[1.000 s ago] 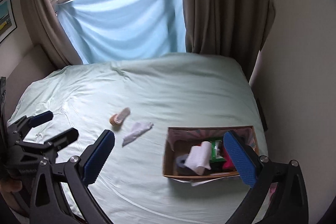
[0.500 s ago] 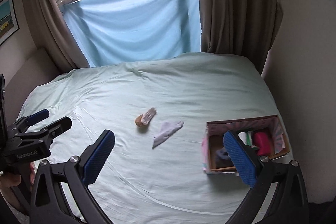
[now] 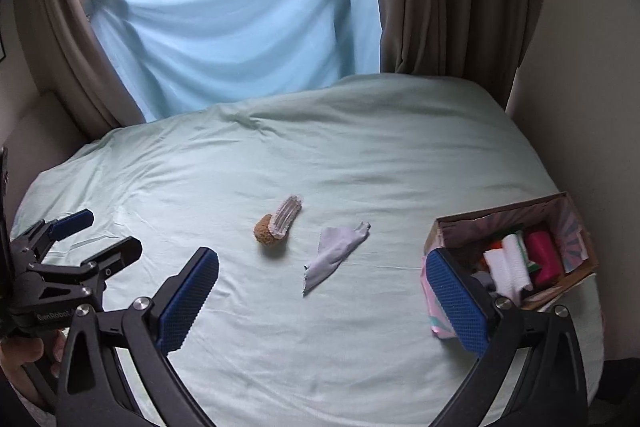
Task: Organize soft objects
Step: 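Lift both tools from the box toward the brown clip and lilac cloth, then grasp the brown fuzzy clip with the left tool while the right tool grasps the lilac cloth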
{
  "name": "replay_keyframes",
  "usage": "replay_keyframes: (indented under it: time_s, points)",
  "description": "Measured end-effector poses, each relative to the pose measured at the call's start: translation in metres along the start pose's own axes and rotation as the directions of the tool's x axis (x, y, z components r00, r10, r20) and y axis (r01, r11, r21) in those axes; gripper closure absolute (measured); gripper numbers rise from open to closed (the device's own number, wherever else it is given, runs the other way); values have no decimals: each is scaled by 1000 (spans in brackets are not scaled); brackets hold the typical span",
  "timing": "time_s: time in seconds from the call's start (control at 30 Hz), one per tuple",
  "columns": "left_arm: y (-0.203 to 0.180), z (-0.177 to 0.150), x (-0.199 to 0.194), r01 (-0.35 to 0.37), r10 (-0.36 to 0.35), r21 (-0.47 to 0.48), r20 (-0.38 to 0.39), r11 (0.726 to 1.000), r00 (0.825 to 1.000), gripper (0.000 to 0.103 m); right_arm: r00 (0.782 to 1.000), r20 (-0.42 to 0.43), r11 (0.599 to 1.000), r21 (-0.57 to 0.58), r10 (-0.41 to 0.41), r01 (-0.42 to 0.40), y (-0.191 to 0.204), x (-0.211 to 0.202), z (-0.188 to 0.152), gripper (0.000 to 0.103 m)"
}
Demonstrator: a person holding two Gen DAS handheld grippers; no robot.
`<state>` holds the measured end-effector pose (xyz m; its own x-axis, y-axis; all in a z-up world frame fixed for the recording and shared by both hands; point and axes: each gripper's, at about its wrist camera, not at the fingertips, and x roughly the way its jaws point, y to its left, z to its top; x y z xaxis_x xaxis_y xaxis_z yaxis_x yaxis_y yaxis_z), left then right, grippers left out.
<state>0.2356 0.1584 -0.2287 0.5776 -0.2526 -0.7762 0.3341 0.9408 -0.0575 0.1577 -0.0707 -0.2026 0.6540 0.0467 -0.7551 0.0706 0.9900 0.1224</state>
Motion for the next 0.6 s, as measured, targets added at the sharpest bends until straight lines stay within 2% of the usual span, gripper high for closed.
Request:
replay_keyframes:
  time_s: [0.1,0.27,0.43,0.6]
  points:
    - [5,1,39,11,-11,-1,-19,1000,1000,1,1000,-21,1000,4,-4,4,-1,36,-8,0]
    - [-2,-6,107,23,-20,52,-47,998,999,1,997,-79,1000,11,1,0,-7,96,-25,0]
    - [-13,-19,166,15,-5,154,-64,988,998,1,992,-122,1000,8,4,-3,-12,156,-44,0]
    - [-23,-29,220,14,6,260,-74,965,997,1,989,-145,1000,-18,-7,4,-12,204,-57,0]
